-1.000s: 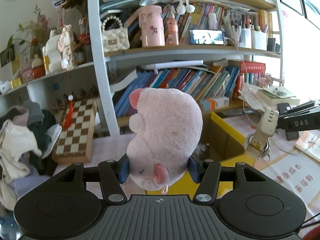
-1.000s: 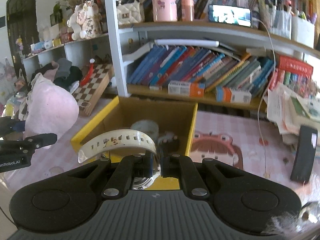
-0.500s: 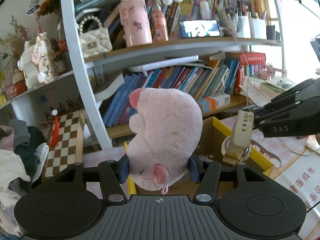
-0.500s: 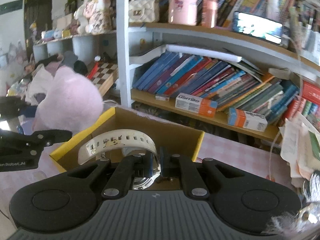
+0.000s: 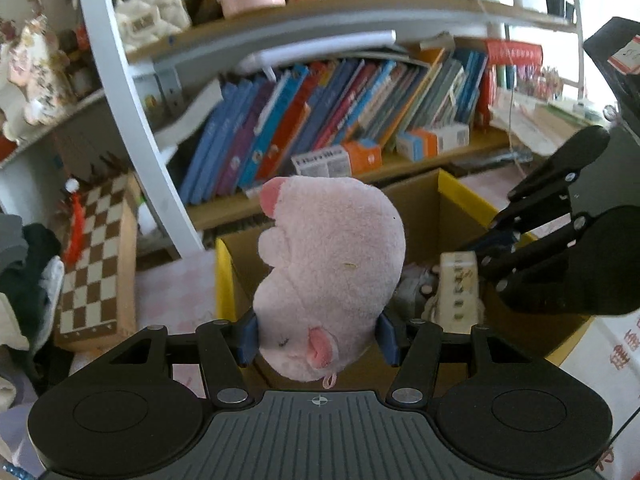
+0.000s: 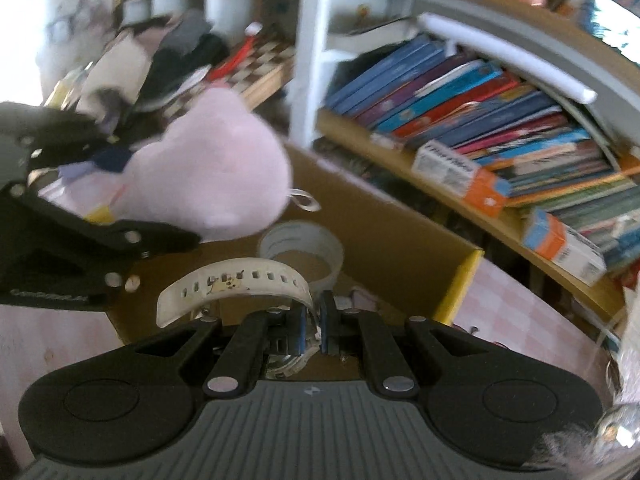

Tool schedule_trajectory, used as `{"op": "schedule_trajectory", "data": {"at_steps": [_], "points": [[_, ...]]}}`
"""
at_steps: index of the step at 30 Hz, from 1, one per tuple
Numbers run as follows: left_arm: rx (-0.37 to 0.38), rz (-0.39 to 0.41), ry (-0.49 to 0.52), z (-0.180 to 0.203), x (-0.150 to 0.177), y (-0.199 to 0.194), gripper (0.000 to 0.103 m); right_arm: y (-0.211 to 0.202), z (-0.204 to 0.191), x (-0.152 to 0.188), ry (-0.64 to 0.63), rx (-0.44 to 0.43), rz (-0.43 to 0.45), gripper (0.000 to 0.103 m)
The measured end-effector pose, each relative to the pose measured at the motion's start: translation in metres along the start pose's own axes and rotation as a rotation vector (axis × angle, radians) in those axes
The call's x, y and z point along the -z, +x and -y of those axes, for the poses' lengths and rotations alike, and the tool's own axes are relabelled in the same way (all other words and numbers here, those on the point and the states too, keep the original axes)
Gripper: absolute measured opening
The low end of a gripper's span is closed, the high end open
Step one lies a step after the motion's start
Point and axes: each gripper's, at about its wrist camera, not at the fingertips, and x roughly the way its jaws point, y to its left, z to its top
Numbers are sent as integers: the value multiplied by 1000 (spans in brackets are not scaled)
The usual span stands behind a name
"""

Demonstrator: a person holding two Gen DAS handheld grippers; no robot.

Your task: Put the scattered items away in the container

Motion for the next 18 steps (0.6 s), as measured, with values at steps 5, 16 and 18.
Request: {"op": "schedule_trajectory", "data": {"at_steps": [5, 16, 18], "points": [[4, -84, 5, -2, -5, 20, 57, 23, 2, -6, -99, -72, -73, 7], [8, -215, 18, 5, 4, 44, 57, 56, -6, -3, -268, -188, -167, 7], [2, -225, 32, 8, 6, 48, 58, 58, -6, -4, -276, -208, -181, 7]]}}
